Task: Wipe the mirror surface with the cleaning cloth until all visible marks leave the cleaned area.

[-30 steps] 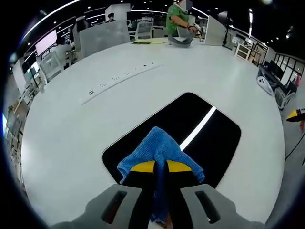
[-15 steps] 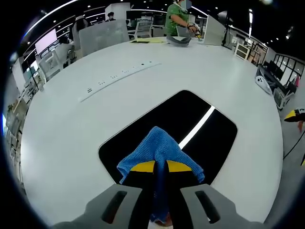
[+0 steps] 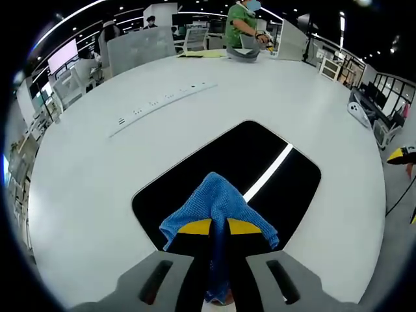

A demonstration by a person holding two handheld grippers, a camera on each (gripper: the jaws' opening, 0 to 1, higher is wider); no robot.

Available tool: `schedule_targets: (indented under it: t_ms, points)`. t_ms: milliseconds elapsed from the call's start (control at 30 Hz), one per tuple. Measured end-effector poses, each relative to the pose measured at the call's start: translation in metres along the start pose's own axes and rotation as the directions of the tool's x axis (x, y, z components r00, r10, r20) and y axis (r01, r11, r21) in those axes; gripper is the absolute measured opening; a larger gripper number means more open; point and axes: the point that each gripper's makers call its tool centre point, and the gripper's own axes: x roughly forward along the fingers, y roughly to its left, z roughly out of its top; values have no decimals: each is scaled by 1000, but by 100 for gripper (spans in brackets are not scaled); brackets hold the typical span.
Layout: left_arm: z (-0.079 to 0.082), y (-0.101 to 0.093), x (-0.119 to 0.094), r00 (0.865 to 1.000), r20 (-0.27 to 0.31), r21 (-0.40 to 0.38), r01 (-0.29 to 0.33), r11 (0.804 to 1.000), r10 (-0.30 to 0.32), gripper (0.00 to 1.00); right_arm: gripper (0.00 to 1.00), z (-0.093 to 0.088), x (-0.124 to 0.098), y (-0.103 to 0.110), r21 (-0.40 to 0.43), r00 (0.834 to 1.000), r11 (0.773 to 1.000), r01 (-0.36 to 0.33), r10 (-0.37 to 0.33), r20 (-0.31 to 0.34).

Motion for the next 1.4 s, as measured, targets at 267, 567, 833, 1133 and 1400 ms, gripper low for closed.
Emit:
schedule_targets:
  t_ms: [267, 567, 833, 1133, 1400]
  points:
    - [-3, -3, -2, 1000, -8, -9, 9, 1000, -9, 5, 84, -1, 0, 1, -5, 1000, 1000, -5, 5, -5]
    - [-7, -9, -5, 1000, -13, -8, 16, 1000, -16, 5, 84, 0, -4, -1, -7, 1000, 1000, 0, 0, 1]
    - [-10, -13, -7, 1000, -15, -14, 21, 1000, -22, 5, 84, 0, -5, 0, -9, 1000, 1000, -2, 2, 3]
    - [-15, -19, -11, 1000, -13, -19, 24, 1000, -24, 5, 84, 1, -5, 0, -13, 1000, 1000, -6, 6, 5]
    - [-18, -21, -12, 1000, -12, -25, 24, 999, -24, 5, 84, 2, -5, 1, -17, 1000, 1000, -12, 13, 9]
